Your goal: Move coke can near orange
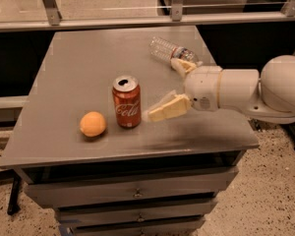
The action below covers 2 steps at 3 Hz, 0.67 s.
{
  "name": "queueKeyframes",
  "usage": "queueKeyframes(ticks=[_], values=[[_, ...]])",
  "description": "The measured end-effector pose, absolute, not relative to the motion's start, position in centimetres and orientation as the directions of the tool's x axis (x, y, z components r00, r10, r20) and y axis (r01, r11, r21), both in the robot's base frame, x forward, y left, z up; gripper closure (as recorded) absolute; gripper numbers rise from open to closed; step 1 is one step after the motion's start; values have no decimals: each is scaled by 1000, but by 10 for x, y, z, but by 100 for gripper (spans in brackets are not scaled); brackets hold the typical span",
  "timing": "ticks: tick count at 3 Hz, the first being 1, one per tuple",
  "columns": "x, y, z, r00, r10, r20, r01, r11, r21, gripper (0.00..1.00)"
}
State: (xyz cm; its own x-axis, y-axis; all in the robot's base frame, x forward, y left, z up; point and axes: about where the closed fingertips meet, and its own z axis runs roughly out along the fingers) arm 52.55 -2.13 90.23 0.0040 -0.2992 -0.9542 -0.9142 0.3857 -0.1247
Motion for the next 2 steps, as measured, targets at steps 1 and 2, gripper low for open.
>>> queueKeyframes(ticks=[1, 2], values=[[553, -91, 918, 33, -345, -938, -857, 474, -204, 0], [557, -96, 926, 43, -345, -937, -848, 484, -217, 0]])
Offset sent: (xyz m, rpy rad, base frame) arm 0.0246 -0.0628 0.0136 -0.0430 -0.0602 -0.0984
